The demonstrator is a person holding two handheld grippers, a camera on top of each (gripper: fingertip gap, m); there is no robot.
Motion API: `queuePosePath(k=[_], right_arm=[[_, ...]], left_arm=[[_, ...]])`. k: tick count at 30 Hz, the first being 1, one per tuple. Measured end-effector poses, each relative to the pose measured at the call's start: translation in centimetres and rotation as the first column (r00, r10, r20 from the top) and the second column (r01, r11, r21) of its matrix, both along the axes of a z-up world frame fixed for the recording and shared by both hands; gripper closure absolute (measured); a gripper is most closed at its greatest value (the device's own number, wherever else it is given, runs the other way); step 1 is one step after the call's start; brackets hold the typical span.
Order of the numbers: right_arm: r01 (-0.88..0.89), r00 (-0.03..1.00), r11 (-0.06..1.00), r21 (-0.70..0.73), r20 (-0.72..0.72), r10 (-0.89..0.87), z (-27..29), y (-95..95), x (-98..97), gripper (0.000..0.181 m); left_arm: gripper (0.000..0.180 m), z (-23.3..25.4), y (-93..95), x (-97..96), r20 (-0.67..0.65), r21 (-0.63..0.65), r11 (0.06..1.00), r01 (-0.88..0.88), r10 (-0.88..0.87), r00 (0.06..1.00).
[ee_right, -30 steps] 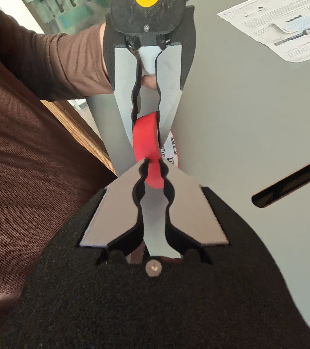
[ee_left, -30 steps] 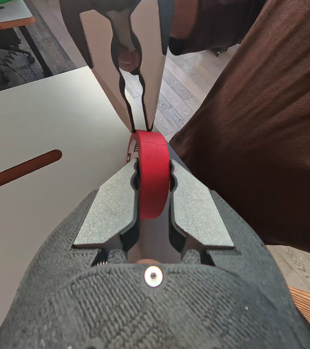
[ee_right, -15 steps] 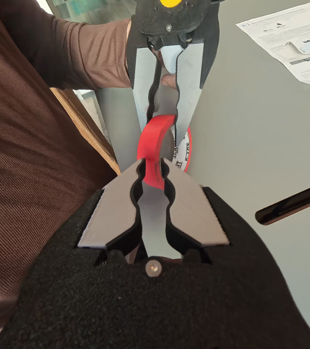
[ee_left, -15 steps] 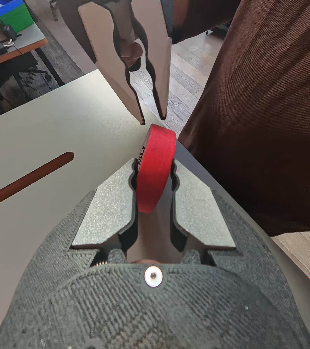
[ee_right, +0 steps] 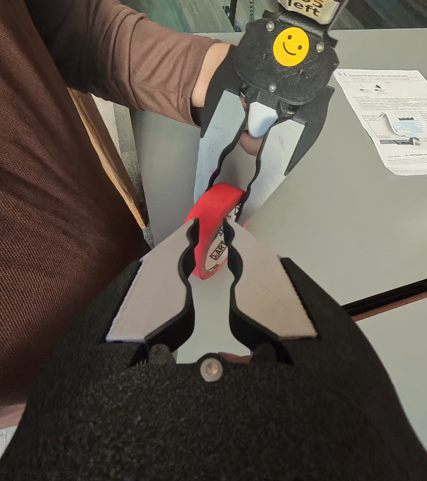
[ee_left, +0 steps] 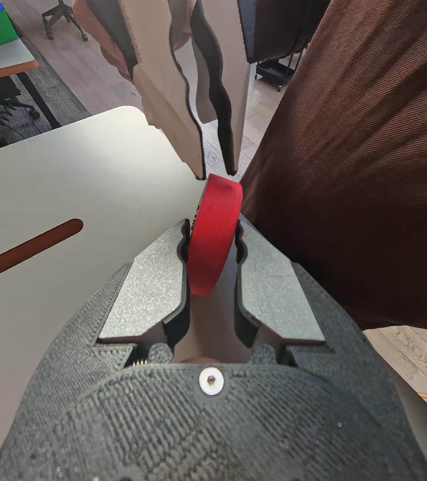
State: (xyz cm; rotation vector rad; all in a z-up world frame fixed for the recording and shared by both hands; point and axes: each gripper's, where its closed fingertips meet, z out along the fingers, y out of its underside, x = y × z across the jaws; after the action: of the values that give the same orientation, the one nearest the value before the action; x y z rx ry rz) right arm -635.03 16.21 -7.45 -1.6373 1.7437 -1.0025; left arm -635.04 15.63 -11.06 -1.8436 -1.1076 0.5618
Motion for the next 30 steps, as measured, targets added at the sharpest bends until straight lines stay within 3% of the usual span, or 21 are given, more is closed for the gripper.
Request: queuePosePath(k=[30], right_arm=[[-0.323,0.9,0.937,-0.136,-0.35,0.26,-0.92,0.37,0.76,0.168]], left_arm=[[0.147,-0.07,0.27,-0.1,-0.027,0.042,0.998,0.037,-0.036,0.999]])
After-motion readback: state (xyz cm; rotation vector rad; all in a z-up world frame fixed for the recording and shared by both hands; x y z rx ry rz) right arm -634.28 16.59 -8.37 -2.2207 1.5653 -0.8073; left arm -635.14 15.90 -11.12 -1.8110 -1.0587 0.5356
